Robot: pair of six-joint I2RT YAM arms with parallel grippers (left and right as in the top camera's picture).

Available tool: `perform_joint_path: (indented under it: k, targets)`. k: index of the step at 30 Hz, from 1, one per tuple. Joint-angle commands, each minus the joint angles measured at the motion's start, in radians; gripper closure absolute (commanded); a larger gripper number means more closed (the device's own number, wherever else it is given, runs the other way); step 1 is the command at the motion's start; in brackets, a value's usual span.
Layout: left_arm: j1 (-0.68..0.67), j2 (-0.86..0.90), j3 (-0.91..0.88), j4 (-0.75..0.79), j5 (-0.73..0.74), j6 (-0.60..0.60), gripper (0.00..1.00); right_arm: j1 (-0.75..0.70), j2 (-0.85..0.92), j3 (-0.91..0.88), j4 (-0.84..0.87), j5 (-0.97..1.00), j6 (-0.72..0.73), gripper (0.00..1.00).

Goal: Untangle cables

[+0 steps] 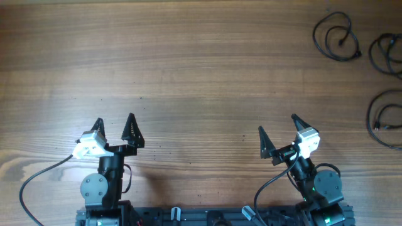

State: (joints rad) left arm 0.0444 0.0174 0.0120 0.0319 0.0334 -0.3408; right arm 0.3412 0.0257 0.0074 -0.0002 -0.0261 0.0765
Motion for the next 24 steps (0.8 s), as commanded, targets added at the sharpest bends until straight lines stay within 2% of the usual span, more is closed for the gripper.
perform_joint_path:
  k: [1,24]
  targets:
    - [0.005,-0.014,-0.006,-0.089,-0.004,0.019,0.0,-0.006,-0.012,-0.002,0.002,-0.019,-0.014,0.0]
    - [0.005,-0.01,-0.006,-0.108,-0.001,0.019,0.0,-0.006,-0.012,-0.002,0.002,-0.019,-0.014,0.0]
